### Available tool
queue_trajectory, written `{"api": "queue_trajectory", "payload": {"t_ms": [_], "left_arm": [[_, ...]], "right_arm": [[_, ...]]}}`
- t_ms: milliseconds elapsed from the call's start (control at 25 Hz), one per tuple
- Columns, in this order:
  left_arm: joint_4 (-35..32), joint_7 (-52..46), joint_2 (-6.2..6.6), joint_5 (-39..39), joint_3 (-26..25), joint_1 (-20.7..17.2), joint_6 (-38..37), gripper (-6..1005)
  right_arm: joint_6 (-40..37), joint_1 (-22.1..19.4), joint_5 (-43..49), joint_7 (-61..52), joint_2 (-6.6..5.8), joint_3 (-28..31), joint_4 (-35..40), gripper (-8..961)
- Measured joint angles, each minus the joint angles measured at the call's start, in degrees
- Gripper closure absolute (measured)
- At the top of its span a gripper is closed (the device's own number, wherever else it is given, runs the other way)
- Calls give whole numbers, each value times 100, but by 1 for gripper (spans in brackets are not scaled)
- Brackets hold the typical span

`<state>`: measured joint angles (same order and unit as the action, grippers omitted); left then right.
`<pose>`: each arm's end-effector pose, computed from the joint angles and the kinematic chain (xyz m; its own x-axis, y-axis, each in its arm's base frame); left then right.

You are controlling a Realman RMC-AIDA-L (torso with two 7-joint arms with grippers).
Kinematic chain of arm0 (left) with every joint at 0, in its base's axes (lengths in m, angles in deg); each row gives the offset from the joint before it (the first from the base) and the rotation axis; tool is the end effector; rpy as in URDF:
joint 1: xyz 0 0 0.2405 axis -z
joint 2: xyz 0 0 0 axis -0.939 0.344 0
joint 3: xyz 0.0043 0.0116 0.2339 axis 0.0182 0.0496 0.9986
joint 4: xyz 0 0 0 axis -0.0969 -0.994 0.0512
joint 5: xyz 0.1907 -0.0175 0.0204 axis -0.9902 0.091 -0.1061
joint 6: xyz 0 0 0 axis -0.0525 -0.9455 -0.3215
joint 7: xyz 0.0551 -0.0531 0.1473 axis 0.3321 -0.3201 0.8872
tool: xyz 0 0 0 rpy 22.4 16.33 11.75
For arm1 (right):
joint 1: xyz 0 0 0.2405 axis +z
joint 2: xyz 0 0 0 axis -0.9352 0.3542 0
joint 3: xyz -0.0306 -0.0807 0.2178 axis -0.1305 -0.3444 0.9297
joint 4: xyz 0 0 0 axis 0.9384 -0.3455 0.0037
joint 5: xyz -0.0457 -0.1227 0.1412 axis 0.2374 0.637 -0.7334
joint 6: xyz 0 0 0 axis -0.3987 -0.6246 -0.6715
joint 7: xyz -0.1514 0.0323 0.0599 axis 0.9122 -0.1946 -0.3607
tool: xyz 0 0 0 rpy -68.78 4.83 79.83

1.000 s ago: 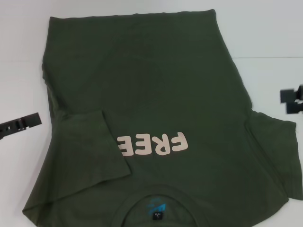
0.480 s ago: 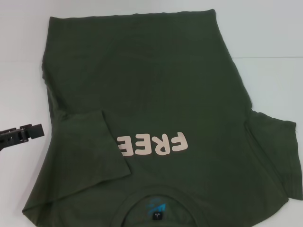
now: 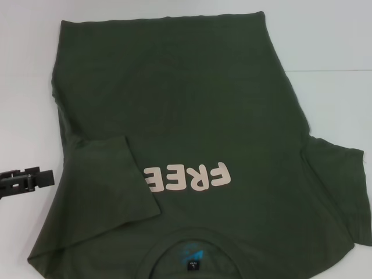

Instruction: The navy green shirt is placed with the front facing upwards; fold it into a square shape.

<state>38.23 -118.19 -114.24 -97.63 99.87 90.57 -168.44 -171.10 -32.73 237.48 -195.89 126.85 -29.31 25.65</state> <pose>-0.2883 0.2663 0.0857 0.3967 0.7211 0.5680 0.8511 -0.5207 0.0665 0.3084 0.3064 0.1035 -0.1557 -0.9720 -0.1760 -0.9596 0.1911 -0.2066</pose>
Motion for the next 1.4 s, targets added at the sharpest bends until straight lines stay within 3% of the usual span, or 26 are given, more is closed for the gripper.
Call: {"api": "queue_trajectory", "payload": {"t_ms": [200, 600, 1400], "left_arm": [[0, 64, -32, 0, 6, 1, -4, 89], [22, 133, -67, 4, 17, 27, 51, 90], [35, 130, -68, 10, 24, 61, 66, 92]], "right_arm": [[368, -8, -55, 141, 22, -11, -266, 74], [881, 72, -132, 312, 221, 25, -462, 74], [1328, 83, -206, 455, 242, -12, -894, 73]]}}
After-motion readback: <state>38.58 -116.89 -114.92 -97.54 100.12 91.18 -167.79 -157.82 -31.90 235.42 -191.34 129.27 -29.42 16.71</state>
